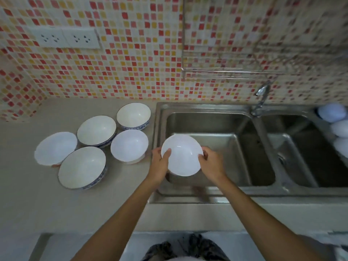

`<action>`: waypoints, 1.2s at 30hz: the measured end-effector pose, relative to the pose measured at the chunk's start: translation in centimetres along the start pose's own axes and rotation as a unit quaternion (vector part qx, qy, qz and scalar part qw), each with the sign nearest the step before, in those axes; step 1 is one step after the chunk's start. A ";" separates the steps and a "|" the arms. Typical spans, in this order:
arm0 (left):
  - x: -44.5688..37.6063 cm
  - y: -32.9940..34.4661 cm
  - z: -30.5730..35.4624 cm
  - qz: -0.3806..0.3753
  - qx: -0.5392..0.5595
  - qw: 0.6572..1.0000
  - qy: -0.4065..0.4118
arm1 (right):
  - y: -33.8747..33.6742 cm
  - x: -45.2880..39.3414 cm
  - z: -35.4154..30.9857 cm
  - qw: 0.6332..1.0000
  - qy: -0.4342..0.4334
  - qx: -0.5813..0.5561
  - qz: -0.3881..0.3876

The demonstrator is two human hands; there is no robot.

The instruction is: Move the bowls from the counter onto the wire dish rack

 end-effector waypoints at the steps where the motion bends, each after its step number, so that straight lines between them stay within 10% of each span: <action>1: -0.4 1.4 0.5 -0.007 -0.002 1.000 -0.002 | -1.1 -0.1 0.7 1.000 0.009 0.010 0.014; 12: -1.9 12.6 5.2 -0.052 0.012 0.998 0.039 | -10.4 -4.0 7.1 0.995 0.017 0.072 0.062; 24: 0.2 15.1 13.8 -0.014 0.039 0.984 0.171 | -22.9 -12.0 1.3 0.925 -0.215 0.089 0.299; 36: 5.7 14.0 24.6 0.122 0.042 0.930 0.343 | -23.1 -18.1 1.1 0.860 -0.316 0.298 0.268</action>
Point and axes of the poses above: each hand's wrist, its own x-axis away from the middle knuckle, its own y-axis out of the palm, z = x × y, the point moved 6 cm from there along -x, towards the middle knuckle, and after that the axes turned 15 degrees about -y, right-handed, at the moved point
